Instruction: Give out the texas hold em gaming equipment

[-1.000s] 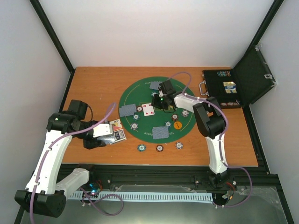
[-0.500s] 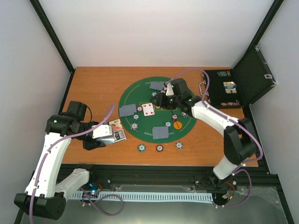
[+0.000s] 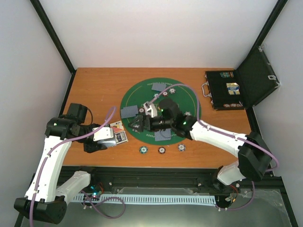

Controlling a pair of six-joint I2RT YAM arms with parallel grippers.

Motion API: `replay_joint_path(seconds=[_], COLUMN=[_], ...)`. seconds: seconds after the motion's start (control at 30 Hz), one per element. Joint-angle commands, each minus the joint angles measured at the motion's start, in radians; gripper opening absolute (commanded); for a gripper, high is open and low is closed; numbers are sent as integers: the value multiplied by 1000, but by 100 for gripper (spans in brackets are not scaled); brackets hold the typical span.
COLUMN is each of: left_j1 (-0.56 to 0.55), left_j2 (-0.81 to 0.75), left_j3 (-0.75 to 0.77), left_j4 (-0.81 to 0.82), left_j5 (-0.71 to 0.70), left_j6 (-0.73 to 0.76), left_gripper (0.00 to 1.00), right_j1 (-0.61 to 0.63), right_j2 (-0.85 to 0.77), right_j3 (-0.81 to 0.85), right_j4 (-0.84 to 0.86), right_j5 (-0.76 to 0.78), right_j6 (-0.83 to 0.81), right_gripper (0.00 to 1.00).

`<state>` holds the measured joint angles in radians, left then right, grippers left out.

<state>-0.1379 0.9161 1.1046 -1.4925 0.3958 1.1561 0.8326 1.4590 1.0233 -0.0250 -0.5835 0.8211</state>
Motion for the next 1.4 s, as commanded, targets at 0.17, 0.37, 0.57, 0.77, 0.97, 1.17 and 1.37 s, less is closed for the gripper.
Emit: replay_joint_path(seconds=[0.17, 0.37, 0.57, 0.77, 0.97, 1.17, 1.37], left_j1=[-1, 0, -1, 0, -1, 0, -1], left_j2=[-9, -4, -5, -8, -8, -7, -10], left_j3=[34, 32, 34, 30, 31, 30, 38], left_j4=[-14, -9, -6, -5, -5, -2, -6], left_j5=[24, 29, 31, 26, 19, 26, 22], left_j6=[0, 1, 6, 11, 13, 15, 13], left_gripper=[4, 4, 4, 4, 4, 4, 4], right_j1=[172, 226, 247, 272, 280, 273, 234], right_j2=[53, 147, 239, 335, 394, 385, 343], right_j3=[-99, -59, -9, 54, 67, -7, -96], right_j4=[368, 488, 590, 680, 707, 737, 719], right_j5=[-18, -34, -61, -83, -97, -87, -80], right_j6=[249, 325, 388, 458, 493, 506, 496], right_gripper=[94, 92, 85, 80, 74, 65, 56])
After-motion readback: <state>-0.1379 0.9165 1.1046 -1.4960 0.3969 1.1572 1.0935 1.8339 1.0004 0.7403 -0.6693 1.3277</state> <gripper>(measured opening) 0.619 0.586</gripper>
